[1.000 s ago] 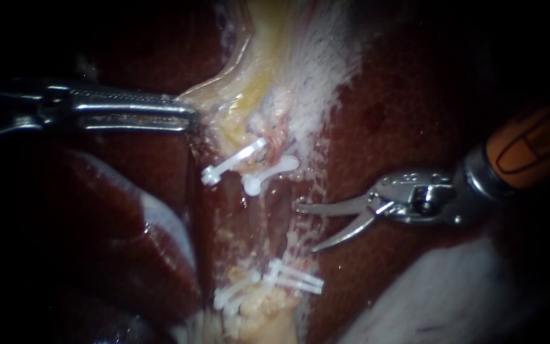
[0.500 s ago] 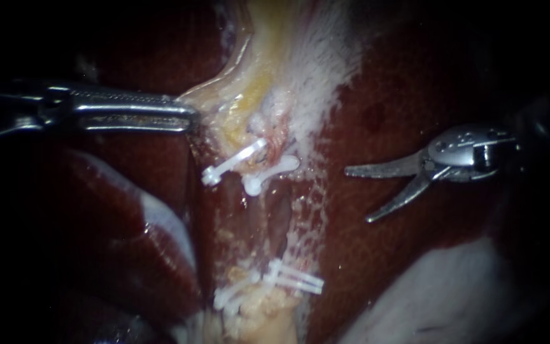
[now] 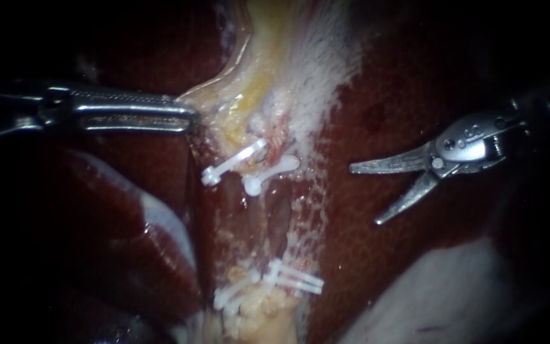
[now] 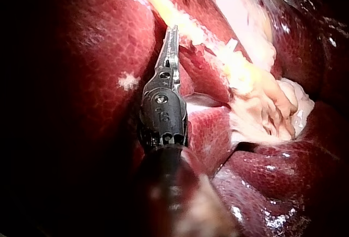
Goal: Go back from the cut right tube
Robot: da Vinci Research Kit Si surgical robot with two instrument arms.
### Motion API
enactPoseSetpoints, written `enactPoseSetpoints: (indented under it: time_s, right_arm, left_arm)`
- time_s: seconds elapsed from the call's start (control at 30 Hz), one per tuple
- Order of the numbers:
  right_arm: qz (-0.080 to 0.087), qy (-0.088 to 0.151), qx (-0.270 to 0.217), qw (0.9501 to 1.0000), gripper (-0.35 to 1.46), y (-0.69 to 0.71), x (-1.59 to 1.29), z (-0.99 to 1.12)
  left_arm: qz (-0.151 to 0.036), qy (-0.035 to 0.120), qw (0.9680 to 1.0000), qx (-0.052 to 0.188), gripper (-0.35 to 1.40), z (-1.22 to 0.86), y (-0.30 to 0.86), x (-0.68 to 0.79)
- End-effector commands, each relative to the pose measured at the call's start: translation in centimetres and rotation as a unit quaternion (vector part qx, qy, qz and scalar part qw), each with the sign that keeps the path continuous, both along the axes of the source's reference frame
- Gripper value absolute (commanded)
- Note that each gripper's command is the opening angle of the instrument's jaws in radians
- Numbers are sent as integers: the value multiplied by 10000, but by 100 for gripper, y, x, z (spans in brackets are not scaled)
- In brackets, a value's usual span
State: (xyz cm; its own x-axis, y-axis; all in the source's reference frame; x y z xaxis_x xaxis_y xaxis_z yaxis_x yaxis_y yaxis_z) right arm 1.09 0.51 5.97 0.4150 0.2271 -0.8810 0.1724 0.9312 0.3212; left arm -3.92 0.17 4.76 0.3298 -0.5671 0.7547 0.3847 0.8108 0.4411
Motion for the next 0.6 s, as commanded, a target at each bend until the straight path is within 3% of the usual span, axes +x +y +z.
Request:
enactPoseSetpoints:
  time_s: [0.03,0.37,0.6]
  right_arm:
    - [5,-6,2,10000,143,0,0,0]
    - [-11,4,-29,10000,143,-2,-1,1]
    - [-14,5,-32,10000,143,-3,-1,1]
  left_arm:
    - [1,0,10000,-2,-35,0,0,0]
    - [56,-35,10000,-22,-35,20,-6,-7]
    - [181,-50,9998,74,-35,41,-22,-25]
